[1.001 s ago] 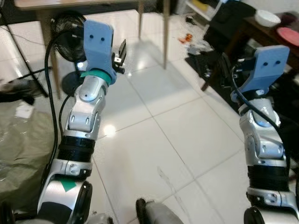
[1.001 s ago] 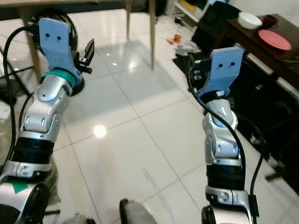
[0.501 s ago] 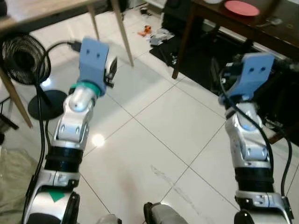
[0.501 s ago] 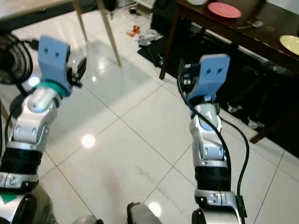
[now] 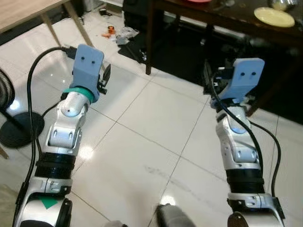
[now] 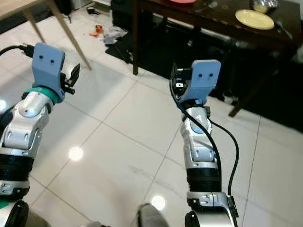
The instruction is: Setting the table
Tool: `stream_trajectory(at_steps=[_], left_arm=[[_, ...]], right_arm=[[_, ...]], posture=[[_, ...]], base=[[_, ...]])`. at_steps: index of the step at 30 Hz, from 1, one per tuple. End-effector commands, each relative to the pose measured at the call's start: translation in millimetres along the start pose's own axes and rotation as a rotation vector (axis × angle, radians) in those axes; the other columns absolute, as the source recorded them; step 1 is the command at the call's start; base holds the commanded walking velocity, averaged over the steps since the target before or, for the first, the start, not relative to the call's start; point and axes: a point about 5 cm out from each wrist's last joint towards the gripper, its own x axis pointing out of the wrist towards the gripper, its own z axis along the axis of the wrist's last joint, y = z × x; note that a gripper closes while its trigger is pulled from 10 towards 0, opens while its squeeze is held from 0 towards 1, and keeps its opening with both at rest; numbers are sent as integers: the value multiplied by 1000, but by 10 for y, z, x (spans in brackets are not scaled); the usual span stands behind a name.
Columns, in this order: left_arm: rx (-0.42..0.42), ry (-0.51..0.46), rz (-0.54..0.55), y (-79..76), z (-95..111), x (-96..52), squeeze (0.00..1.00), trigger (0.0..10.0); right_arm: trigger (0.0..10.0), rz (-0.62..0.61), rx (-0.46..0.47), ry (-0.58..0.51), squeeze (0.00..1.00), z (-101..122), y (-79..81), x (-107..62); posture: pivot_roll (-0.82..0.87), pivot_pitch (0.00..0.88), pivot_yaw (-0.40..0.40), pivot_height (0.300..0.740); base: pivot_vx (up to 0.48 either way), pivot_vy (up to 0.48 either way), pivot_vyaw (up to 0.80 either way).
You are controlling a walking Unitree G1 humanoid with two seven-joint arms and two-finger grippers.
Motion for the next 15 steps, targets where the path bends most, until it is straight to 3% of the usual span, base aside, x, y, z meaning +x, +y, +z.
stream_trajectory(at_steps=[1, 15], left_arm=[[17, 15, -2, 10, -42, -25, 0, 10000], [-25, 26, -24, -119, -138, -16, 0, 10000]], right_arm=[[10000, -20, 8, -5, 0, -5, -9, -21], [10000, -46, 22, -5, 0, -27, -26, -35]], posture=[[97, 1, 102, 740], [59, 0, 95, 740]], base=[[0, 0, -800], [0, 0, -800]])
